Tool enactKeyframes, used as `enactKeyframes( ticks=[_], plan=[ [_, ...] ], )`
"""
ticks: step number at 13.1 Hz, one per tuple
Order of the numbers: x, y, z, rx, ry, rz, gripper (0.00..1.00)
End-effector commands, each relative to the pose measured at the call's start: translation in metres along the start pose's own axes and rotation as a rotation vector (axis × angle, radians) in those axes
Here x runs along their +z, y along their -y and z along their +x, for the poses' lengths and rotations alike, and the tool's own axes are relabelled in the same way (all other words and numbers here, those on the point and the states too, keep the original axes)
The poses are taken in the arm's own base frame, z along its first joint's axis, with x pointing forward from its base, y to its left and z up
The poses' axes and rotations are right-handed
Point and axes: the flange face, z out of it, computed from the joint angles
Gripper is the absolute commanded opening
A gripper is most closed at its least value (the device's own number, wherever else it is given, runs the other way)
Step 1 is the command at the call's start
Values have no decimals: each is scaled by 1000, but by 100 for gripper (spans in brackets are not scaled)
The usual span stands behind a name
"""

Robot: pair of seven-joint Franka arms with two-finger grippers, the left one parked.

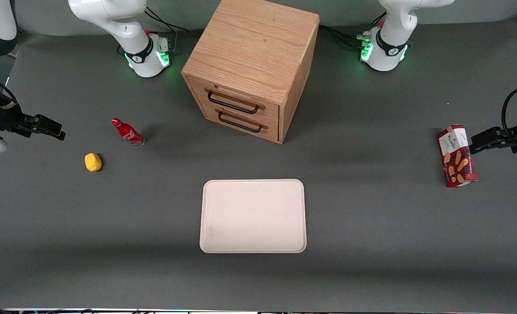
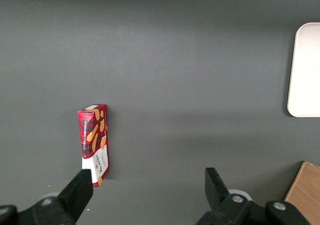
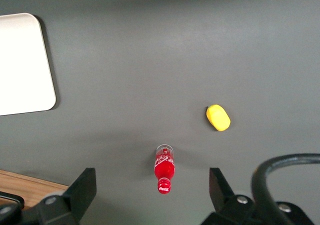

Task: Place coke bottle on tray
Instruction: 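Move the right gripper toward the red Coca-Cola bottle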

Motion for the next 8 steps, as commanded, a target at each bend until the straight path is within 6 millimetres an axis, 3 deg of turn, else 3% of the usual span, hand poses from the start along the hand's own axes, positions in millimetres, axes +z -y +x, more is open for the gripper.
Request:
enactKeyframes(
  ticks=[1,5,8],
  plan=[
    [-7,4,0,20,-2,13,100],
    [11,6,-3,2,40,23,100],
    [42,3,-33,-44,49,68,100]
  ],
)
